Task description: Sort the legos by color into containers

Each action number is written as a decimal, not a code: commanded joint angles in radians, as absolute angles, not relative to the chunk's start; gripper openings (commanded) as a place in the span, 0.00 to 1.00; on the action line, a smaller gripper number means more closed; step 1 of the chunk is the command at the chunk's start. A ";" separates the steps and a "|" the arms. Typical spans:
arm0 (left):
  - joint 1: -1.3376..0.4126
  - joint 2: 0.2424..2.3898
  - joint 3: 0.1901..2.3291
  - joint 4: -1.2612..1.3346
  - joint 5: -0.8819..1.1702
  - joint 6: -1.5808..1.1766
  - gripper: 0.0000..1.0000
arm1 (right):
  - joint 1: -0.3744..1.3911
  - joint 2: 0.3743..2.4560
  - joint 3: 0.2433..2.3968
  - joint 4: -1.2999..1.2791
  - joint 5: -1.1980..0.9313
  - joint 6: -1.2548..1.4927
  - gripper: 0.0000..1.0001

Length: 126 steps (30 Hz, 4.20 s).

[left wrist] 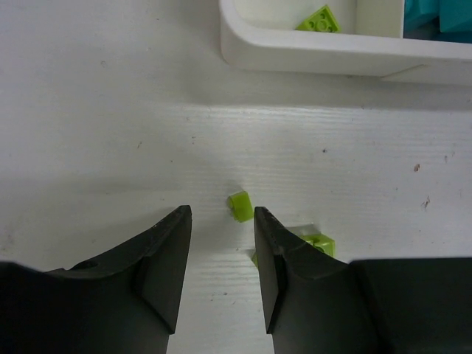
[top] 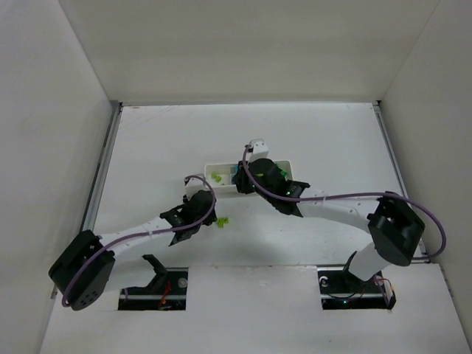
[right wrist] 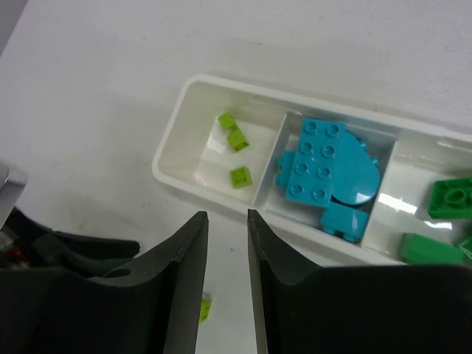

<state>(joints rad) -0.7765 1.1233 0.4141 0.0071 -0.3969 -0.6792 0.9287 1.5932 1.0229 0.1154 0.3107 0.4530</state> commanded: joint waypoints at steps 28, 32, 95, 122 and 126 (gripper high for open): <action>-0.907 1.399 0.558 -0.005 -0.607 -0.719 0.18 | 0.970 1.284 0.721 0.267 0.339 0.541 0.39; -0.903 1.362 0.552 -0.026 -0.627 -0.719 0.12 | 0.970 1.269 0.713 0.267 0.339 0.541 0.39; -0.622 0.976 0.531 0.133 -0.439 -0.520 0.36 | 1.199 1.861 1.058 -0.028 0.436 0.545 0.65; -0.582 0.942 0.511 0.115 -0.402 -0.525 0.36 | 1.254 1.773 1.025 -0.072 0.518 0.495 0.43; -0.582 0.946 0.511 0.115 -0.402 -0.525 0.36 | 1.254 1.732 0.997 -0.061 0.508 0.514 0.43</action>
<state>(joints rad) -0.5854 0.9634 0.5163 0.1070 -0.4000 -0.5217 1.2449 1.7924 1.0115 -0.0788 0.5014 0.4950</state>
